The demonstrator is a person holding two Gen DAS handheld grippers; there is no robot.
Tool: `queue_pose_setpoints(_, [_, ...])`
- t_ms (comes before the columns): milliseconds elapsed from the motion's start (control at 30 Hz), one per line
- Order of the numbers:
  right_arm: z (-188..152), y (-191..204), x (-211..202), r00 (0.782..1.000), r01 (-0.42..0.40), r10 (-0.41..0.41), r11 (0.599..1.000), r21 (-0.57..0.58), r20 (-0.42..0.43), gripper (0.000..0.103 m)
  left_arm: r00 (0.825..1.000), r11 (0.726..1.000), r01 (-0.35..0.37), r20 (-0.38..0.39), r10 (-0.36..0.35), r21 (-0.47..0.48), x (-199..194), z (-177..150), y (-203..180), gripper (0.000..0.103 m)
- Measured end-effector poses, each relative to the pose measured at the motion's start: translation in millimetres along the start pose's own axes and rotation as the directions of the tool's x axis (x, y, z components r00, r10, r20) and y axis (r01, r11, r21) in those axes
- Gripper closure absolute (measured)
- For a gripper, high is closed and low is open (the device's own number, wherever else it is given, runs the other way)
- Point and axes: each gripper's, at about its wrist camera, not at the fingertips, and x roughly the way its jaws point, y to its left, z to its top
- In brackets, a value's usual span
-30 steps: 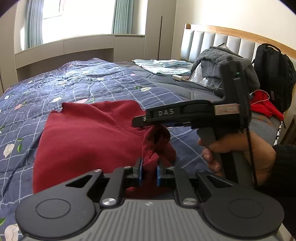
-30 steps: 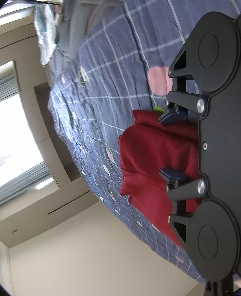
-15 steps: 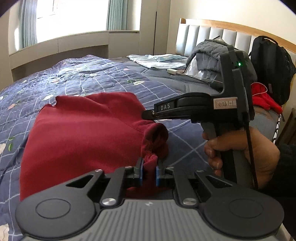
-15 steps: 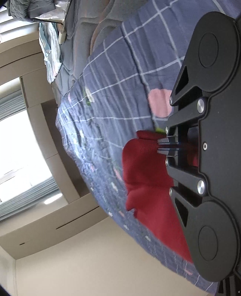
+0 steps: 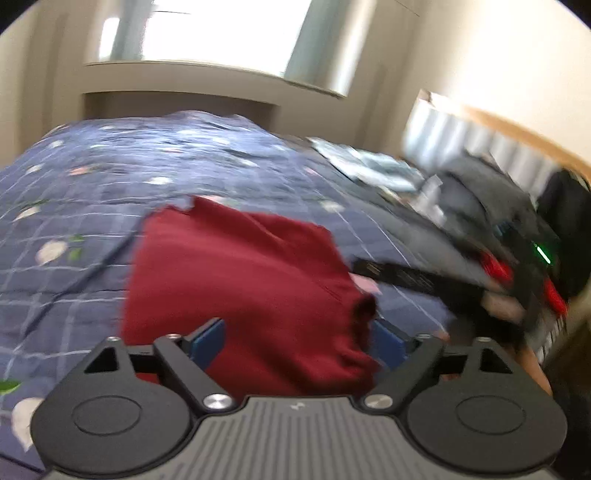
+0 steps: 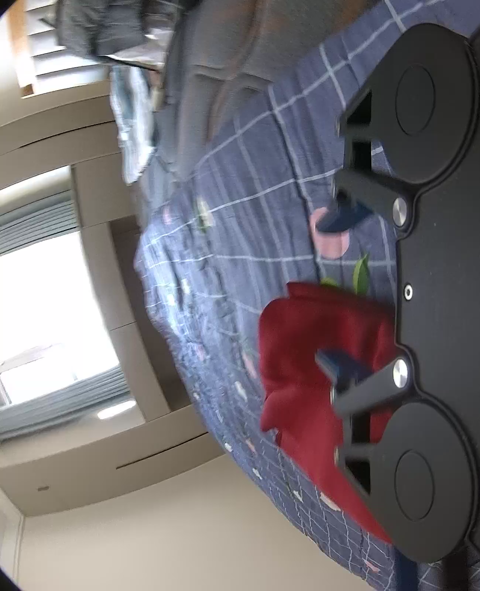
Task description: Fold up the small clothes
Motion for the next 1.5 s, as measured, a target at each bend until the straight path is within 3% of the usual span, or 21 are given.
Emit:
queue_pose_setpoints(100, [-3,18,-16,0.999,-0.013,0.014,0.999,-0.047,0.03,0.007,0.995,0.993,-0.09,0.027,0.092,-0.08,-3,6,24,0.001])
queue_pose_setpoints(167, [-9,33,-25,0.999,-0.024,0.027,0.997,-0.078,0.039,0.001,0.985,0.977,-0.172,0.002,0.173,-0.128,2,10,40,0.001])
queue_pose_setpoints(267, [-21,53,-34,0.999,-0.025,0.03,0.992,-0.124,0.04,0.001,0.966,0.949,-0.256,-0.023,0.257,-0.186,6,8,63,0.001])
queue_pose_setpoints(400, [-40,67,-38,1.0,0.01,-0.005,0.988,-0.154,0.027,0.001,0.947,0.929,-0.321,-0.079,0.312,-0.183,14,-4,81,0.001])
queue_pose_setpoints(500, [-54,71,-37,0.991,0.135,-0.132,0.971,-0.2,0.026,0.001,0.948,0.931,-0.315,-0.113,0.298,-0.185,17,-17,89,0.001])
queue_pose_setpoints(567, [-62,66,-38,0.971,0.238,-0.236,0.948,-0.21,0.034,0.001,0.951,0.933,-0.301,-0.128,0.28,-0.199,17,-24,95,0.0])
queue_pose_setpoints(667, [-71,53,-39,0.969,0.246,-0.248,0.958,-0.146,0.002,0.001,0.957,0.93,-0.281,-0.143,0.253,-0.236,18,-30,102,0.0])
queue_pose_setpoints(833, [-78,51,-32,0.962,0.273,-0.271,0.953,-0.131,0.03,0.001,0.959,0.933,-0.273,-0.14,0.245,-0.236,17,-33,102,0.0])
queue_pose_setpoints(967, [-79,47,-38,0.968,0.25,-0.246,0.962,-0.111,0.049,0.001,0.959,0.927,-0.275,-0.143,0.246,-0.253,13,-30,102,0.001])
queue_pose_setpoints(1167, [-55,52,-54,0.973,0.2,-0.18,0.97,-0.14,0.141,0.0,0.954,0.925,-0.299,-0.051,0.296,-0.236,6,-2,97,0.001])
queue_pose_setpoints(1300, [-16,60,-24,0.983,0.157,-0.126,0.957,-0.245,0.137,0.0,0.946,0.926,-0.321,-0.023,0.323,-0.199,30,26,98,0.001])
queue_pose_setpoints(1433, [15,63,33,0.996,0.078,-0.063,0.945,-0.317,0.057,0.001,0.933,0.921,-0.359,-0.053,0.355,-0.15,70,43,103,0.001])
queue_pose_setpoints(1500, [22,62,61,0.996,0.087,-0.084,0.933,-0.348,0.024,0.001,0.933,0.922,-0.359,-0.059,0.354,-0.143,84,45,105,0.0])
